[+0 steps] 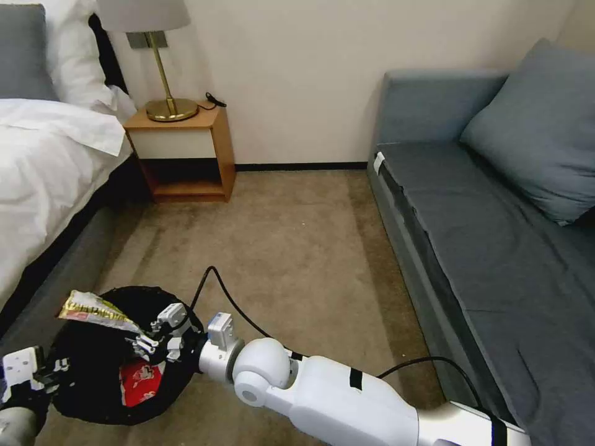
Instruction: Pick up the trash bin, then pick up the garbage on the floor and place it into the trash bin.
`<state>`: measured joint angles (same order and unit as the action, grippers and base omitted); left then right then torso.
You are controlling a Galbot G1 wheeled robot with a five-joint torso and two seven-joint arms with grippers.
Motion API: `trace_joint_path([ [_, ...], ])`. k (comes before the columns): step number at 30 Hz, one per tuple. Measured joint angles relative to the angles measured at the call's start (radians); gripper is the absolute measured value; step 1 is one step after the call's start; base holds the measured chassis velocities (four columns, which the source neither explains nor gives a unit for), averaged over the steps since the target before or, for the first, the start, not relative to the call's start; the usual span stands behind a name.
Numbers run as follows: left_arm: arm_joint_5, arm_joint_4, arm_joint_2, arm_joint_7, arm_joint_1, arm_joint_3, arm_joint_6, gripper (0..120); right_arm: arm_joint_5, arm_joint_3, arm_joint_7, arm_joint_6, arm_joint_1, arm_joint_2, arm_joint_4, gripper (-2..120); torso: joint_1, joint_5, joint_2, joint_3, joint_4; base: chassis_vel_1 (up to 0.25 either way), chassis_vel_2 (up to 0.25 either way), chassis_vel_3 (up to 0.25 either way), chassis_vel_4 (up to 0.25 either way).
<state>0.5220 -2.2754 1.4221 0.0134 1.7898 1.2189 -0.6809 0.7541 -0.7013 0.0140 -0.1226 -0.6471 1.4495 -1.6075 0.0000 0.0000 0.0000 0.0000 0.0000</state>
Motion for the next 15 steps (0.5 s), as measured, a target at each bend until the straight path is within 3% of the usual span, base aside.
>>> trace_joint_path([
  [2, 0.001, 0.001, 0.000, 0.000, 0.000, 0.000, 0.000, 3, -0.002, 0.000, 0.001, -0.001, -0.004, -0.004, -0.005, 53, 0.000, 0.0000, 0.000, 0.000, 0.0000, 0.000, 0.000, 0.000, 0.000],
  [15, 0.006, 0.010, -0.003, -0.001, -0.005, 0.002, -0.001, 3, -0.022, 0.017, -0.002, -0.004, -0.020, -0.013, -0.015, 96, 0.000, 0.0000, 0.000, 0.000, 0.0000, 0.000, 0.000, 0.000, 0.000],
])
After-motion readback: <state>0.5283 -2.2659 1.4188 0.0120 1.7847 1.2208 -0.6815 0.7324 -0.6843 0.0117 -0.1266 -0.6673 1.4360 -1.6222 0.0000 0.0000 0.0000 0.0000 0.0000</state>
